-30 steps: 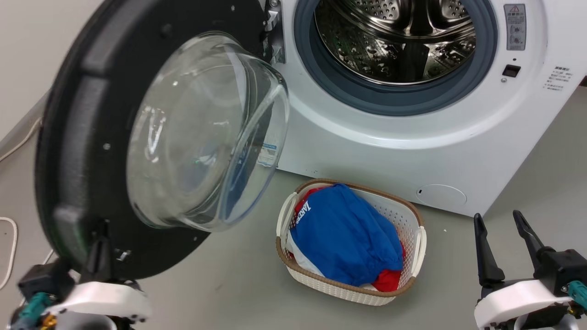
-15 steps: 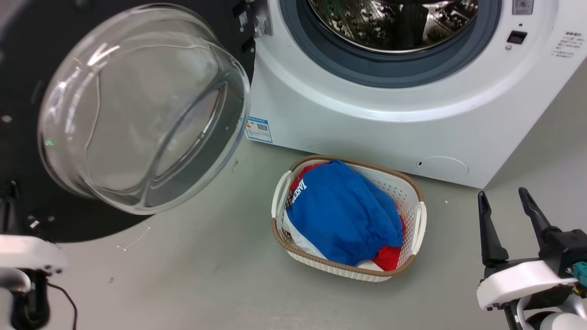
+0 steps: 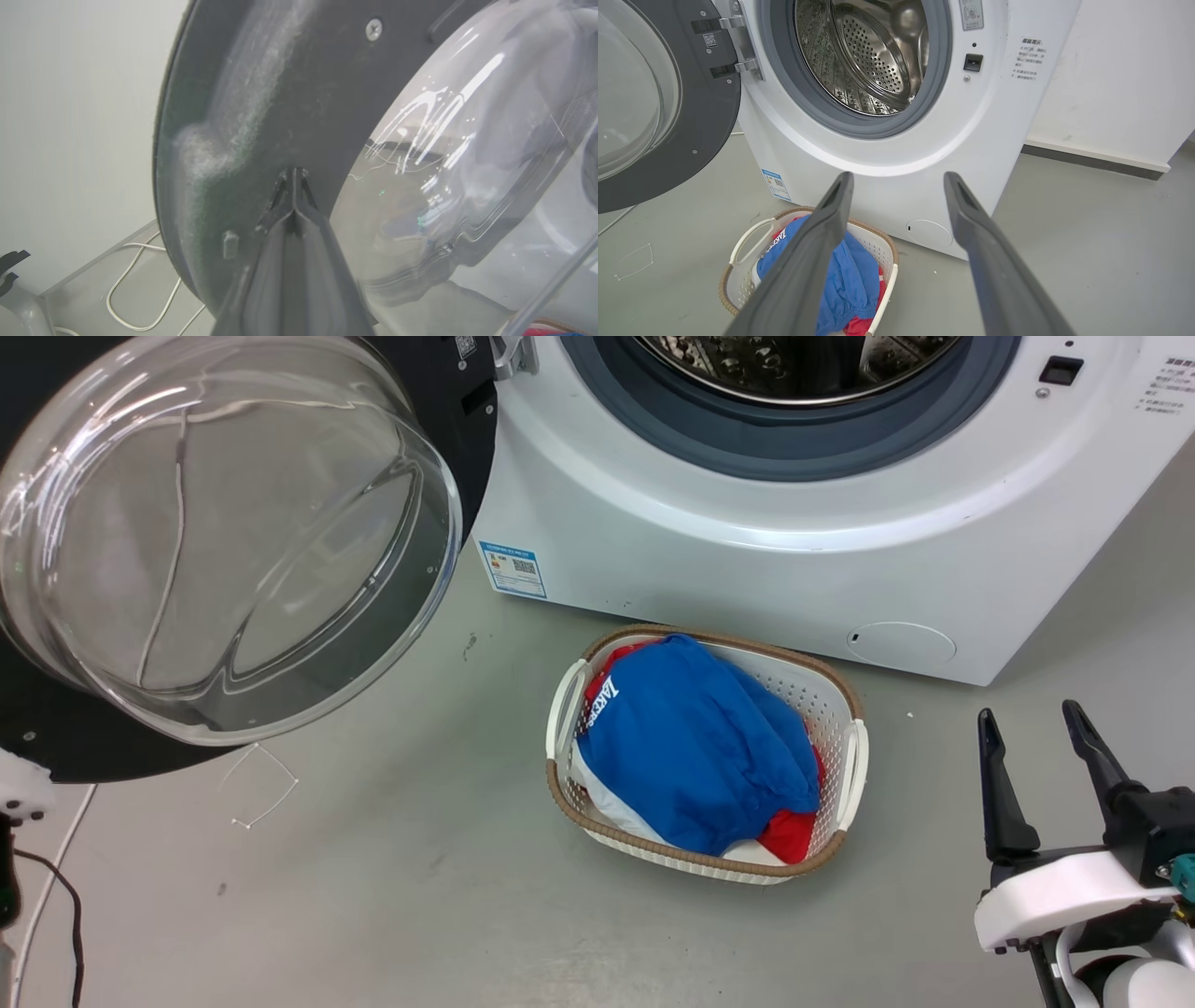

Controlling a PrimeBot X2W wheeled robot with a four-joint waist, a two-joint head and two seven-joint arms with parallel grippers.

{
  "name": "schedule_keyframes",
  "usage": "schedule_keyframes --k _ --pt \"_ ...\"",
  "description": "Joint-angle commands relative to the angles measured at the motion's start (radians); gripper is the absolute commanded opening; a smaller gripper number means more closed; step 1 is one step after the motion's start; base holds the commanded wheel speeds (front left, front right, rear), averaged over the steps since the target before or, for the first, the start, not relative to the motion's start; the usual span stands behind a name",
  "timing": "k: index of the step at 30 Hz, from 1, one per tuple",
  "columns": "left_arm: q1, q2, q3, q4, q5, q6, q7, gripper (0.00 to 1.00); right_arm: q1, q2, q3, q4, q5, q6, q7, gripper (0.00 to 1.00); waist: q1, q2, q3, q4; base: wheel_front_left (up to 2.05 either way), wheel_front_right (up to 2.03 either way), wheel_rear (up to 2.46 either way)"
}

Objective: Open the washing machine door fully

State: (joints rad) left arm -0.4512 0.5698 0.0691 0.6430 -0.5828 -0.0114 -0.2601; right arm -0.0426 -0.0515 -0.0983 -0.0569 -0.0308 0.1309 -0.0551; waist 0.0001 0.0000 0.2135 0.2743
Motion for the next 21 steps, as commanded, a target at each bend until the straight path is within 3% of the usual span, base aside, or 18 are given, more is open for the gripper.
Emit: schedule_keyframes --k 1,9,21 --pt "-0.03 0.005 0.009 0.014 0.012 -0.006 -0.007 0.0 -0.014 0.002 0.002 -0.003 -0.002 0.0 0.001 1.0 -0.0001 0.0 0.005 -0.002 0.0 0.0 0.0" --pt "0.012 -0.054 0.083 -0.023 0.053 -0.01 -0.006 0.0 -0.007 0.002 0.011 0.01 0.009 0.0 -0.004 1.0 -0.0001 0.0 -0.012 -0.015 0.0 0.0 0.0" --pt "0.295 -0.23 0.171 -0.295 0.195 0.008 -0.005 0.0 0.068 0.002 -0.001 0.063 0.065 0.0 -0.033 1.0 -0.0001 0.0 -0.149 -0.004 0.0 0.0 0.0"
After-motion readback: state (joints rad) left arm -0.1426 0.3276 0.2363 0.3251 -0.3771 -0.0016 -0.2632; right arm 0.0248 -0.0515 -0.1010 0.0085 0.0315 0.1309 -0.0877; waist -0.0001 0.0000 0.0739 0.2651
